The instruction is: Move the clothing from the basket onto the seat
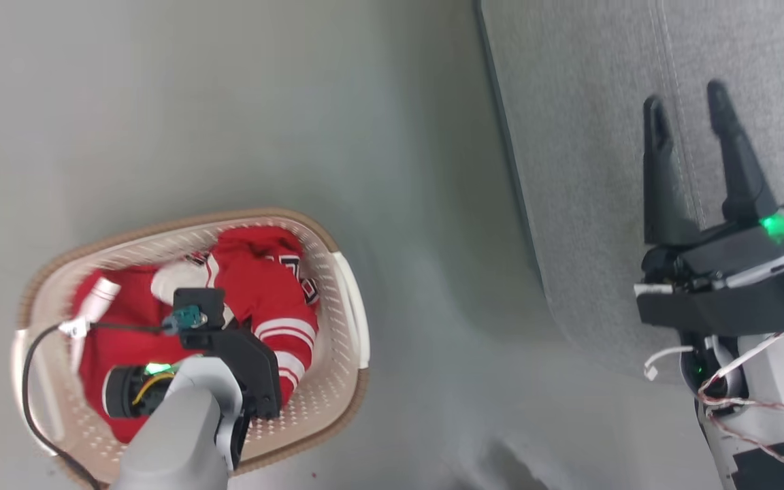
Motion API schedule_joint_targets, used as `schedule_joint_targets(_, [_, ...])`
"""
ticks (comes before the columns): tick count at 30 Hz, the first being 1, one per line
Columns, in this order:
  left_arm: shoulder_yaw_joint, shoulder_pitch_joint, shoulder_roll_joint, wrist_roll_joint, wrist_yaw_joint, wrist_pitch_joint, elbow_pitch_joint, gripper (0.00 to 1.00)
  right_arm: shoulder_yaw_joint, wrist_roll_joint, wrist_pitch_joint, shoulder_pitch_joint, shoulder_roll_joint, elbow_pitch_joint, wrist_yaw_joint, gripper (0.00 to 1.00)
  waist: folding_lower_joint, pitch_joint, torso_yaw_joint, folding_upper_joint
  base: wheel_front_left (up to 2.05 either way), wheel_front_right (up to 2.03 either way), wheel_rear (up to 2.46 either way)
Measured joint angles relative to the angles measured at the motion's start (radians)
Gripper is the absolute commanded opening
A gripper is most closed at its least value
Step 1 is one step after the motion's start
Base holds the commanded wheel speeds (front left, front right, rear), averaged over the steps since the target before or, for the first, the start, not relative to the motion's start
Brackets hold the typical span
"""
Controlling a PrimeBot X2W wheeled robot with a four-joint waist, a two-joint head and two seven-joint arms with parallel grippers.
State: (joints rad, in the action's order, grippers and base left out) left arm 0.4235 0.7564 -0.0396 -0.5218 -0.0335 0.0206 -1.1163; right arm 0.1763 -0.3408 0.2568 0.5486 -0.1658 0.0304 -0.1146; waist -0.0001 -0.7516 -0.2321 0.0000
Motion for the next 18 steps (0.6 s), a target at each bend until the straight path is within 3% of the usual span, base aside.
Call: schedule_joint_targets(18, [0.046, -0.096, 0.004, -0.053, 0.026, 0.188, 0.069, 0.00, 0.025, 0.007, 0.000, -0.135, -0.029, 0.118, -0.009, 1.00, -0.0001, 0.245, 0.122, -0.0001, 0.00, 0.00, 0.00])
